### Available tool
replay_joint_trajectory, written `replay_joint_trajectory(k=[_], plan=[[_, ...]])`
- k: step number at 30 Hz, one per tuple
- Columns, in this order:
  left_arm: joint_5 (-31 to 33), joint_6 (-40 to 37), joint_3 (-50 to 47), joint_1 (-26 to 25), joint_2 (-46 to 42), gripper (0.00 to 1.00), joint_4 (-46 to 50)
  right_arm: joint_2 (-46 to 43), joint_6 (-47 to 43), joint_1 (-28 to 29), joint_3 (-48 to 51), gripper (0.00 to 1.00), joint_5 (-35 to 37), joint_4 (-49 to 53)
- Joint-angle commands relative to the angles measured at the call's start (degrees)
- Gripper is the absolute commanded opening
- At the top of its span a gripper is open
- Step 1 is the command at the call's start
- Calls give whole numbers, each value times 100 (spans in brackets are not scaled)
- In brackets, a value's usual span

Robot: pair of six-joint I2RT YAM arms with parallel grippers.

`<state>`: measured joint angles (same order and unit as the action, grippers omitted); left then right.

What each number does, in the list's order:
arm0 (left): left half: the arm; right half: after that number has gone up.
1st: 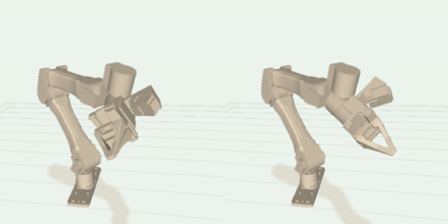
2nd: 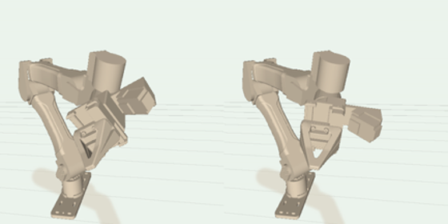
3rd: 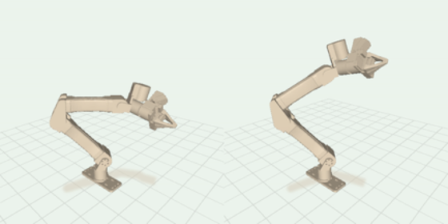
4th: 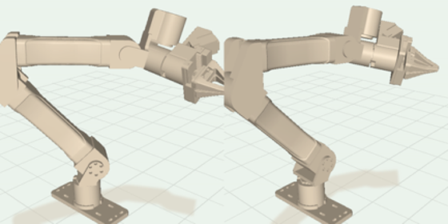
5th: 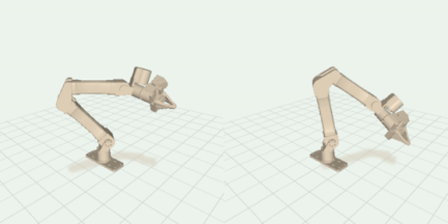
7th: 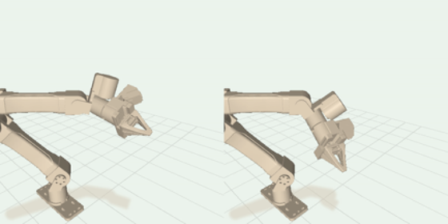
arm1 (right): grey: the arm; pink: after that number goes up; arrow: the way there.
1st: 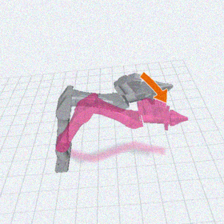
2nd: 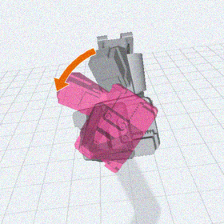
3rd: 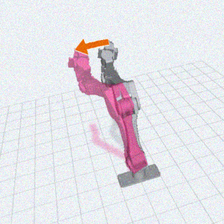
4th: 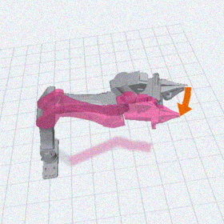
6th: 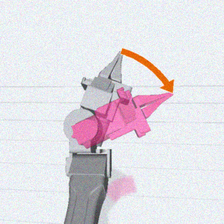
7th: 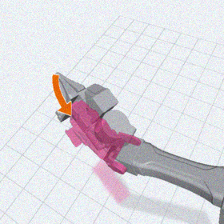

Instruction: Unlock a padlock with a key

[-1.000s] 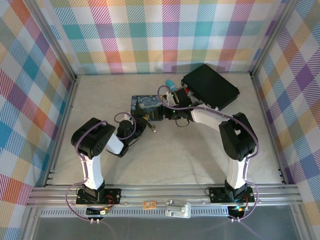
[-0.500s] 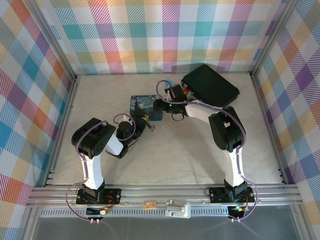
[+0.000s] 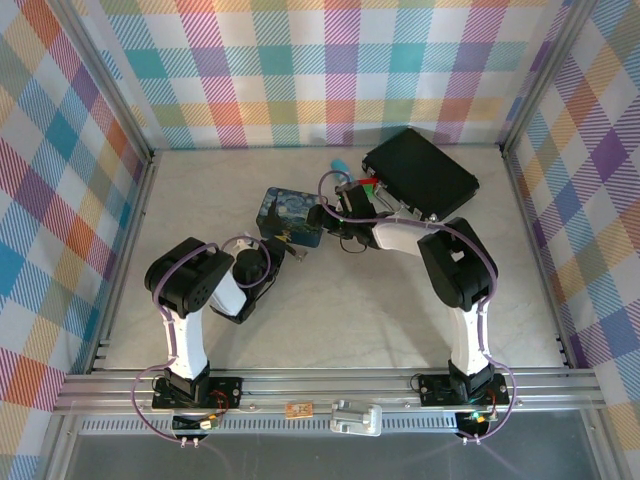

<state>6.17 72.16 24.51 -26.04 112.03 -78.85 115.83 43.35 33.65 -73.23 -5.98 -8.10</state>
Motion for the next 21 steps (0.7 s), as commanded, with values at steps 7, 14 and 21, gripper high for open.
replay_joint_trajectory(k=[7,14,21], plan=[[1418,620,-242,-57,4,0,335,53,305,-58,100,65,513,434],[1624,1069,-169,-54,93,0,413,128,418,-60,71,59,580,465],[1994,1069,-122,-64,-40,0,422,117,576,-41,160,58,635,439]])
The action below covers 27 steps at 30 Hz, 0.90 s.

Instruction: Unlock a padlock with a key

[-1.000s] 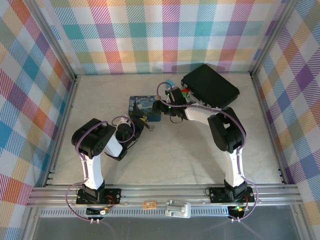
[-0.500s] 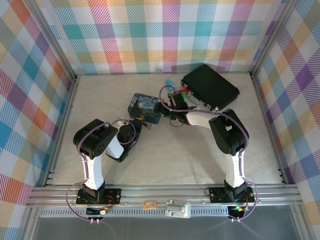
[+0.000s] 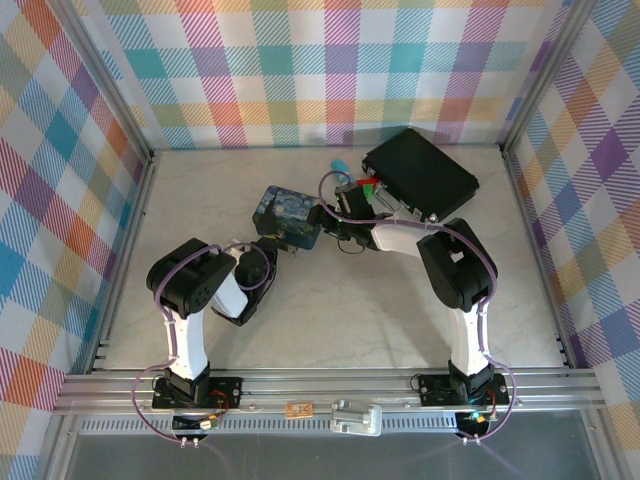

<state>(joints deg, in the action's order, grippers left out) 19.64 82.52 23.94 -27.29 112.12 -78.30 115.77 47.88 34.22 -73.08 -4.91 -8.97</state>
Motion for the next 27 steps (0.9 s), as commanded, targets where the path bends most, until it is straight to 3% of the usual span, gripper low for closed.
replay_joint_trajectory(k=[1,7,14,18,23,27], plan=[[639,-7,-50,57,-91,0,394,115,129,-97,145,58,513,497],[386,-288,-190,66,-532,0,668,-8,-152,-108,-144,59,444,560],[-386,-806,-450,75,-1766,0,1768,-445,-1026,-108,-525,74,-35,968],[-1074,-1440,-210,28,-2955,0,3588,-957,-1784,-108,-469,81,-115,1641],[-1138,-2648,552,-432,-4307,0,6615,-1725,-2417,-125,216,90,1,2364],[-1491,-3151,936,-772,-4558,0,7762,-2381,-2592,-175,966,100,161,2770]])
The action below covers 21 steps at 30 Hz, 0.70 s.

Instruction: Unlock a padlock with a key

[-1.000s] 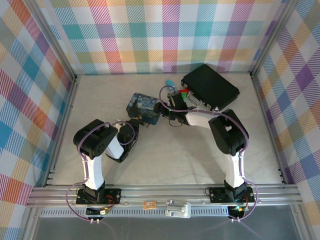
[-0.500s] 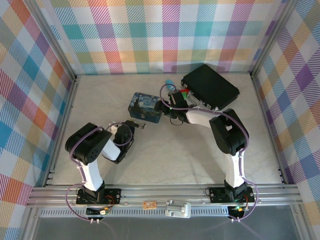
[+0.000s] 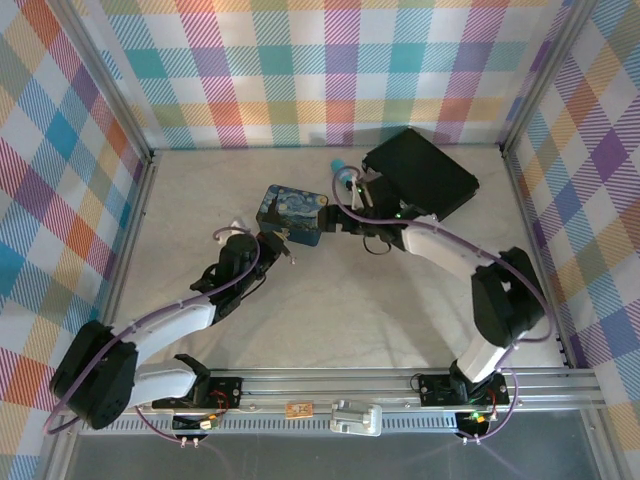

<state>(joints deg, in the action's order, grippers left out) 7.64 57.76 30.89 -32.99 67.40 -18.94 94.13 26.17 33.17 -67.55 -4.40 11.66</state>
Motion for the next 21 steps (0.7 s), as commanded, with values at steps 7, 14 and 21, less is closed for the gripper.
replay_joint_trajectory(k=[7,14,21], plan=[[371,-1167,1041,-1542,539,0,2799,-1248,-501,-219,1303,99,738,1181],[292,-1238,1978,-2360,2165,0,2687,-1862,-533,-542,1875,99,1182,1122],[164,-1135,2579,-2475,3202,0,2696,-2345,-620,-822,2299,99,1320,1005]])
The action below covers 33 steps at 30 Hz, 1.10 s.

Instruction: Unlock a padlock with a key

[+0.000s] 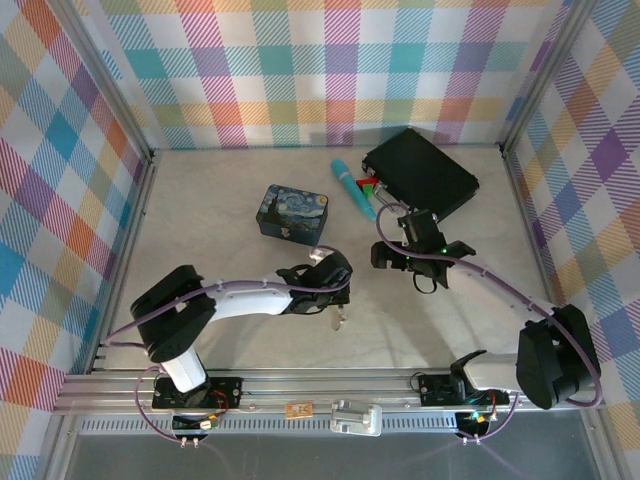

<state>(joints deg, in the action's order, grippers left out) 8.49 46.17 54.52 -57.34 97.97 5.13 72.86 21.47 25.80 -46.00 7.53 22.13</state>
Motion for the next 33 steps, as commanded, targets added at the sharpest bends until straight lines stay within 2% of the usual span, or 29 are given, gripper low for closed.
replay_joint_trajectory(k=[1,3,6,9,14,18,20,27,30,33], plan=[[70,33,233,-36,219,0,274,-268,-182,-132,200,99,132,-70],[65,58,269,-36,299,4,268,-321,-244,-265,287,99,115,-120],[141,95,285,-40,267,25,322,-312,-358,-493,383,99,30,-305],[311,54,287,-31,90,39,442,-264,-571,-746,470,99,-32,-659],[903,-167,287,19,-547,54,807,31,-956,-1229,466,99,233,-1242],[1495,-477,156,304,-1318,66,1259,327,-1368,-1453,453,99,681,-1848],[1765,-699,58,570,-1720,72,1435,498,-1587,-1542,565,99,921,-2274],[2626,-1776,-465,2148,-3125,88,1911,982,-1919,-2037,1328,99,428,-4436],[2876,-2326,-814,2946,-3554,94,1647,1165,-2062,-2161,1395,99,233,-5053],[3181,-2762,-1288,3563,-3706,94,885,1483,-1997,-2359,1372,99,-98,-5341]])
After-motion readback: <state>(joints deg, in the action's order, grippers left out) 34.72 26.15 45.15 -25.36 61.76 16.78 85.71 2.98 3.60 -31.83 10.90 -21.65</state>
